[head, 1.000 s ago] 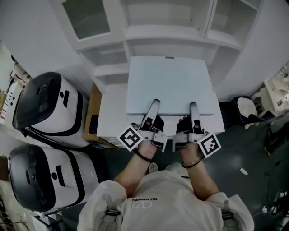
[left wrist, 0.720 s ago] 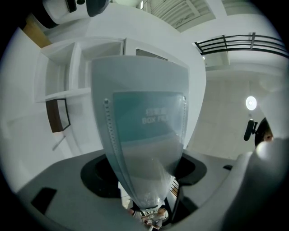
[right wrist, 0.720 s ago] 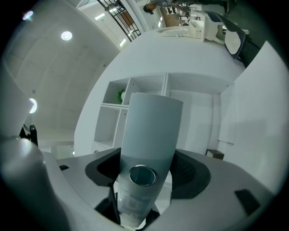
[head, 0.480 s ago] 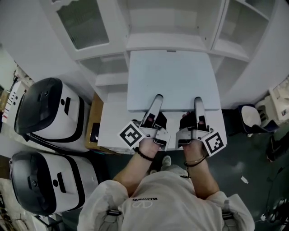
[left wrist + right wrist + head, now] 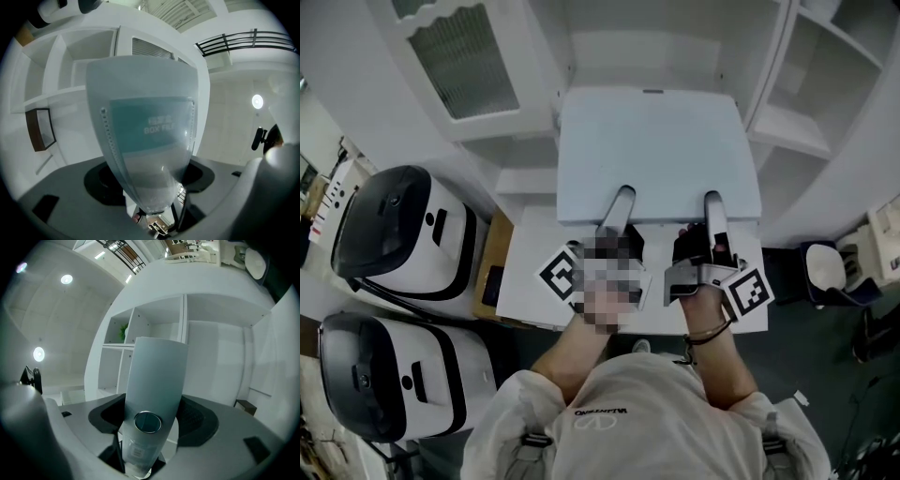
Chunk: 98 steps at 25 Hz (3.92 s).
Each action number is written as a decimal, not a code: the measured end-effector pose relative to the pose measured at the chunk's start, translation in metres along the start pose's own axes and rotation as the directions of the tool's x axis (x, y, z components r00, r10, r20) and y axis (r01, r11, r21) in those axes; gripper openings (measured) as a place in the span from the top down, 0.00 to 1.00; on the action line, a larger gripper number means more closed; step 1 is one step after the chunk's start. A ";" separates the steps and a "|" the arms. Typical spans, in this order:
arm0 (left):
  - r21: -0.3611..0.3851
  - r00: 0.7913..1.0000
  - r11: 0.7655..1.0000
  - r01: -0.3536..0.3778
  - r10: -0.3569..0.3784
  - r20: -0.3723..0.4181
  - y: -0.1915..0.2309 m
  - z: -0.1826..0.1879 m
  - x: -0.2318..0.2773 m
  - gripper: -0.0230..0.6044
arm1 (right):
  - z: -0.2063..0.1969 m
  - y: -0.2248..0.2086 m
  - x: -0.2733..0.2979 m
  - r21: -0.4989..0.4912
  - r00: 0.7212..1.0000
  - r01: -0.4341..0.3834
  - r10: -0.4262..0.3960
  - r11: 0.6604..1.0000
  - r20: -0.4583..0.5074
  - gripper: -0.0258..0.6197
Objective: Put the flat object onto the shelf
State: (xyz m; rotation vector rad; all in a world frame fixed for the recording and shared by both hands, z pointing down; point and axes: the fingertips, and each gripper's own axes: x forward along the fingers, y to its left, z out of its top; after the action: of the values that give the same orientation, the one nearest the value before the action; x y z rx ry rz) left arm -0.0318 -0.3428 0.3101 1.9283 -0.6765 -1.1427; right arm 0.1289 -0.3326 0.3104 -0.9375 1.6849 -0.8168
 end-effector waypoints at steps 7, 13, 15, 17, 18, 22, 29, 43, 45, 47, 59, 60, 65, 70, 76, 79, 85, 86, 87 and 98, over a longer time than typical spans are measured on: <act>0.011 1.000 1.000 -0.007 0.007 0.021 0.008 0.004 0.033 0.45 | 0.016 -0.012 0.033 0.016 1.000 -0.013 0.013 1.000 -0.021 0.46; 0.005 0.999 0.999 -0.036 0.036 0.030 0.018 0.011 0.050 0.45 | 0.020 -0.020 0.054 0.022 1.000 0.006 -0.005 1.000 -0.020 0.46; 0.007 0.999 0.999 -0.046 0.046 0.025 0.019 0.015 0.055 0.45 | 0.020 -0.021 0.061 0.025 1.000 0.011 -0.010 1.000 -0.014 0.46; 0.001 0.998 0.998 -0.064 0.064 0.016 0.024 0.024 0.063 0.45 | 0.016 -0.023 0.073 0.032 1.000 0.022 -0.022 0.999 -0.009 0.46; -0.008 0.997 0.997 -0.074 0.074 0.011 0.028 0.030 0.068 0.45 | 0.014 -0.026 0.081 0.035 0.999 0.031 -0.031 0.999 -0.008 0.46; -0.031 0.995 0.995 -0.098 0.097 -0.016 0.034 0.037 0.076 0.45 | 0.013 -0.028 0.090 0.025 0.998 0.060 -0.060 0.998 0.005 0.46; -0.041 0.995 0.994 -0.098 0.096 -0.035 0.037 0.043 0.087 0.45 | 0.013 -0.030 0.099 0.031 0.996 0.083 -0.083 0.996 0.021 0.46; -0.040 0.992 0.993 -0.115 0.113 -0.047 0.052 0.067 0.117 0.45 | 0.009 -0.039 0.136 0.031 0.993 0.118 -0.119 0.992 0.016 0.45; -0.059 0.994 0.993 -0.104 0.102 -0.035 0.054 0.070 0.120 0.45 | 0.009 -0.039 0.140 0.029 0.992 0.123 -0.124 0.992 0.013 0.45; -0.053 0.993 0.992 -0.111 0.109 -0.036 0.058 0.072 0.123 0.45 | 0.009 -0.040 0.144 0.030 0.992 0.126 -0.126 0.992 0.013 0.45; -0.092 0.996 0.992 -0.086 0.084 -0.024 0.058 0.075 0.132 0.43 | 0.009 -0.042 0.158 0.025 0.992 0.130 -0.130 0.991 -0.005 0.44; -0.093 0.997 0.993 -0.075 0.074 -0.023 0.056 0.075 0.132 0.42 | 0.008 -0.041 0.157 0.020 0.992 0.124 -0.124 0.992 -0.008 0.44; -0.073 0.998 0.996 -0.052 0.050 -0.029 0.051 0.074 0.128 0.32 | 0.006 -0.028 0.149 -0.040 0.998 0.062 -0.063 0.997 -0.018 0.41; -0.061 0.997 0.995 -0.079 0.079 -0.014 0.053 0.067 0.090 0.32 | 0.017 -0.028 0.110 -0.250 0.993 0.099 -0.080 0.963 0.086 0.49; 0.428 0.981 0.894 -0.132 0.180 -0.074 0.047 0.059 0.054 0.56 | 0.023 0.001 0.083 -0.624 0.990 0.089 -0.001 0.776 0.139 0.76; 0.730 0.982 0.678 -0.091 0.183 -0.048 0.021 0.065 0.057 0.81 | 0.012 0.008 0.082 -0.658 0.994 0.065 0.005 0.750 0.105 0.84; 0.939 0.973 0.336 -0.068 0.229 -0.012 0.001 0.058 0.073 0.96 | -0.017 0.005 0.099 -0.695 0.998 0.015 -0.056 0.719 -0.037 0.94; 0.943 0.971 0.325 -0.073 0.240 -0.008 0.004 0.058 0.076 0.96 | -0.020 0.004 0.103 -0.699 0.996 0.011 -0.067 0.715 -0.053 0.94; 0.943 0.968 0.324 -0.080 0.251 -0.004 0.007 0.059 0.079 0.96 | -0.022 0.003 0.106 -0.702 0.995 0.012 -0.079 0.712 -0.063 0.94; 0.930 0.962 0.349 -0.113 0.274 0.013 0.027 0.069 0.104 0.96 | -0.015 -0.018 0.136 -0.654 0.989 0.046 -0.125 0.755 -0.075 0.94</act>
State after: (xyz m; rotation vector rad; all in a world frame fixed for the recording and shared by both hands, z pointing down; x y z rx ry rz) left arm -0.0470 -0.4606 0.2631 2.6913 -1.7001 -0.3792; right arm 0.0909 -0.4594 0.2705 -1.4718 2.0923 -0.3197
